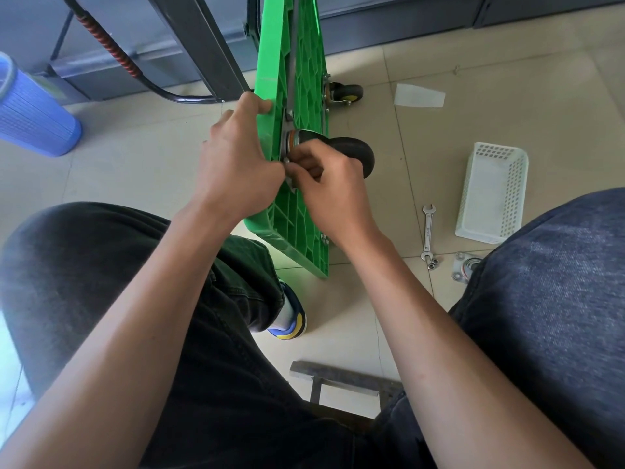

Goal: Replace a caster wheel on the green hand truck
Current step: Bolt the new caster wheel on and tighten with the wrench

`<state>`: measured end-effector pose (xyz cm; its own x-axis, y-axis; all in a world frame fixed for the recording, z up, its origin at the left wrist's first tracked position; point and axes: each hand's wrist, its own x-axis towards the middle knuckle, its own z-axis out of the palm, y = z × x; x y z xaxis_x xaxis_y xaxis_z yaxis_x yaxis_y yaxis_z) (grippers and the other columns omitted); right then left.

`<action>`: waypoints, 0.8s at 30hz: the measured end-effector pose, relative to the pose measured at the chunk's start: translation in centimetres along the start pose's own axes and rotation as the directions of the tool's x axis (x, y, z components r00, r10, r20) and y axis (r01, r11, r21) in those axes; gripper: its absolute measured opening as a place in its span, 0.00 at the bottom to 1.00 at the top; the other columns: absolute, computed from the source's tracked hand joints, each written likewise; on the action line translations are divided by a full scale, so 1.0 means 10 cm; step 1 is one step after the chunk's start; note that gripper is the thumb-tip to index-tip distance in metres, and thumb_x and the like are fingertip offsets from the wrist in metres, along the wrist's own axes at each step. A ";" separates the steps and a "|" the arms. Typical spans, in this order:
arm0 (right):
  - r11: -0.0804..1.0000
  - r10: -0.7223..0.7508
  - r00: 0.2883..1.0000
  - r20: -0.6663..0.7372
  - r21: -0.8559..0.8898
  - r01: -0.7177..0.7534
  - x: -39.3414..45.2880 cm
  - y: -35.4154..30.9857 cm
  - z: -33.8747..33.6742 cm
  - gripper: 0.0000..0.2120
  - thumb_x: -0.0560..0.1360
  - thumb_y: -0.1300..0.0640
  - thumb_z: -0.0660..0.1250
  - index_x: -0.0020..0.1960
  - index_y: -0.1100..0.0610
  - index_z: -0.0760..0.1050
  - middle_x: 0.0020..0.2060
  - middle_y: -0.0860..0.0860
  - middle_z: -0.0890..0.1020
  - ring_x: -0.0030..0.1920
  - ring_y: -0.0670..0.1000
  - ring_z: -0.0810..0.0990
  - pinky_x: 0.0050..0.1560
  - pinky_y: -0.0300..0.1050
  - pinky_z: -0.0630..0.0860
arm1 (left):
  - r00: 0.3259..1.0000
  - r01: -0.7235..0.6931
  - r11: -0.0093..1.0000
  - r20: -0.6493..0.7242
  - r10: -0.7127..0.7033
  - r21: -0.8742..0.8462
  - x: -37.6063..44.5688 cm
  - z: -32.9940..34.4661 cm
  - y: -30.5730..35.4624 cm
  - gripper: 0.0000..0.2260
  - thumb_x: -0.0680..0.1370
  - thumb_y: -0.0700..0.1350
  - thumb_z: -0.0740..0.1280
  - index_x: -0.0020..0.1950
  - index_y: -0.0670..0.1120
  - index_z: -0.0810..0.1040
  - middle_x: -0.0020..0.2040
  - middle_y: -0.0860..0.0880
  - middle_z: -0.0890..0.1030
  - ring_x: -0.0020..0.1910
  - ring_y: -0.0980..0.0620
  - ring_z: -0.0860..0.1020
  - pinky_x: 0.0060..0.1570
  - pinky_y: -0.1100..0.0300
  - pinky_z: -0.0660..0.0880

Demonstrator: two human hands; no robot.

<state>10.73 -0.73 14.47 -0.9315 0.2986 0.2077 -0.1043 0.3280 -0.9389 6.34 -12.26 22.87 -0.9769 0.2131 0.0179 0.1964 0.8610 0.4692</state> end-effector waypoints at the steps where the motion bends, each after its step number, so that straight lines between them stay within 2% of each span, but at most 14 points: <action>1: 1.000 0.013 1.000 0.012 0.009 -0.013 0.00 0.00 -0.01 0.05 0.78 0.63 0.72 0.53 0.62 0.83 0.38 0.45 0.82 0.38 0.42 0.80 0.43 0.37 0.78 | 1.000 0.000 1.000 0.000 0.000 0.001 0.00 0.00 0.00 0.31 0.70 0.37 0.71 0.73 0.50 0.69 0.63 0.44 0.77 0.61 0.44 0.76 0.53 0.51 0.74; 5: 0.998 0.062 0.996 0.067 -0.009 -0.061 0.00 0.01 -0.04 0.09 0.76 0.65 0.72 0.56 0.61 0.83 0.40 0.47 0.84 0.39 0.40 0.81 0.44 0.32 0.77 | 1.000 0.006 1.000 -0.009 -0.006 0.005 -0.01 0.00 0.01 0.32 0.70 0.35 0.71 0.72 0.50 0.69 0.62 0.43 0.77 0.60 0.43 0.76 0.51 0.51 0.73; 10: 0.996 0.090 0.993 0.074 -0.036 -0.088 0.03 -0.01 -0.07 0.08 0.77 0.59 0.73 0.56 0.58 0.84 0.39 0.46 0.84 0.40 0.44 0.83 0.43 0.38 0.79 | 1.000 0.008 1.000 0.001 -0.008 0.002 -0.01 0.00 0.01 0.32 0.70 0.36 0.71 0.73 0.51 0.68 0.62 0.43 0.77 0.59 0.45 0.75 0.49 0.53 0.72; 17: 0.991 0.118 0.984 0.134 -0.083 -0.107 0.00 0.04 -0.03 0.09 0.78 0.57 0.72 0.57 0.57 0.84 0.42 0.46 0.84 0.42 0.42 0.80 0.43 0.34 0.75 | 1.000 0.021 1.000 0.005 -0.021 0.000 -0.01 0.00 0.01 0.32 0.71 0.36 0.71 0.73 0.51 0.68 0.63 0.43 0.77 0.61 0.43 0.75 0.50 0.54 0.71; 21: 0.990 0.113 0.991 0.068 -0.093 -0.107 -0.01 0.04 -0.06 0.07 0.77 0.58 0.73 0.54 0.58 0.84 0.40 0.46 0.84 0.39 0.43 0.80 0.42 0.39 0.78 | 1.000 0.017 1.000 0.009 -0.017 -0.012 -0.02 0.00 0.02 0.31 0.70 0.36 0.71 0.72 0.51 0.69 0.62 0.43 0.76 0.61 0.44 0.75 0.51 0.52 0.73; 24: 0.994 0.077 0.997 0.028 -0.081 -0.075 -0.02 0.04 -0.08 0.10 0.76 0.61 0.73 0.57 0.58 0.82 0.39 0.45 0.83 0.35 0.42 0.79 0.40 0.41 0.79 | 1.000 0.015 1.000 0.006 -0.015 -0.015 -0.01 -0.01 0.02 0.31 0.70 0.36 0.72 0.72 0.50 0.69 0.63 0.42 0.76 0.61 0.44 0.76 0.51 0.52 0.74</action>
<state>11.22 0.07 14.32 -0.9460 0.2981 0.1270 -0.0057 0.3765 -0.9264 6.51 -12.12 23.08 -0.9793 0.2026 0.0058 0.1801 0.8571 0.4826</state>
